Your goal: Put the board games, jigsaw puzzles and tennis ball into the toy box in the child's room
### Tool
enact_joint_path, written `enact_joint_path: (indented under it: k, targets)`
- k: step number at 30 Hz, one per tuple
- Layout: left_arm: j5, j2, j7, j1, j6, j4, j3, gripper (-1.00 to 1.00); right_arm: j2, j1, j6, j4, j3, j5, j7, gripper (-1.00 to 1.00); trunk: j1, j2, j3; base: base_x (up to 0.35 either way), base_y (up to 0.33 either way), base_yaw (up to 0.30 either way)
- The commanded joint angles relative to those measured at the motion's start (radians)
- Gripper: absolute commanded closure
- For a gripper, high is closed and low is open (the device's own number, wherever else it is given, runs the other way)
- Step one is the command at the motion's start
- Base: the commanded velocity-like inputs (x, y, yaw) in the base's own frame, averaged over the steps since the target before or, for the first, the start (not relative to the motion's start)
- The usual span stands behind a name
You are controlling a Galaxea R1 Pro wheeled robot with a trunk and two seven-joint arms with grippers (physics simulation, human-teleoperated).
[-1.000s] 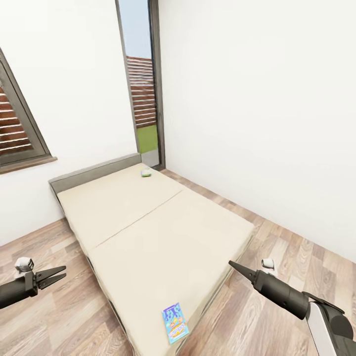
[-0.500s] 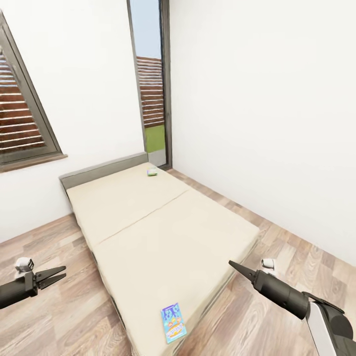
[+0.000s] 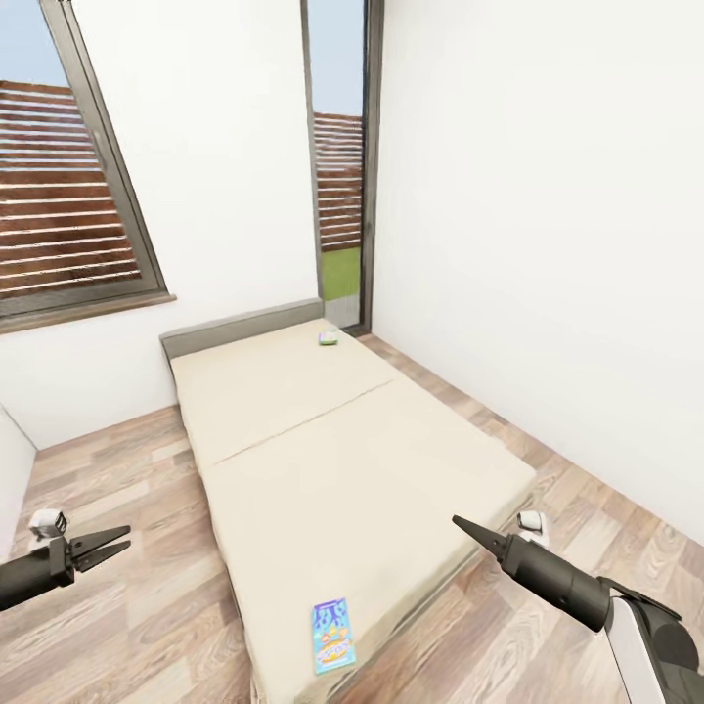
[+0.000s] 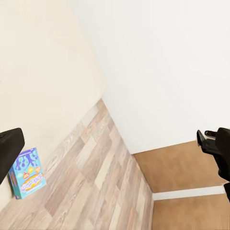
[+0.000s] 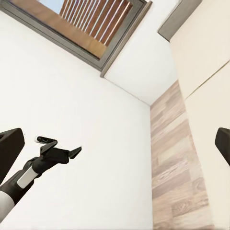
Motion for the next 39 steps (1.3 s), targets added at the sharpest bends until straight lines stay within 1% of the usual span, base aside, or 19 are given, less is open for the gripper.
enact_joint_path:
  k: [1,18,31,39]
  targets:
    - [-0.002,0.000,-0.005,-0.001,0.010,0.000,0.000,-1.00,0.000,-0.001,0.005,0.000,-0.001,-0.002,0.002,-1.00,0.001,-0.002,-0.002,0.000,-0.227,0.281]
    - [-0.002,0.000,-0.005,-0.001,0.010,0.000,0.000,-1.00,0.000,-0.001,0.005,0.000,-0.001,-0.002,0.003,-1.00,0.001,-0.002,-0.002,0.000,-0.105,0.282]
    - [-0.002,0.000,-0.005,-0.001,0.010,0.000,0.000,-1.00,0.000,-0.001,0.005,0.000,-0.001,-0.002,0.003,-1.00,0.001,-0.002,-0.002,0.000,-0.233,0.282]
    - [-0.002,0.000,-0.006,-0.002,0.009,0.000,0.000,-1.00,-0.001,-0.001,0.005,0.000,-0.001,-0.001,0.002,-1.00,0.001,-0.002,-0.002,0.000,-0.145,0.282]
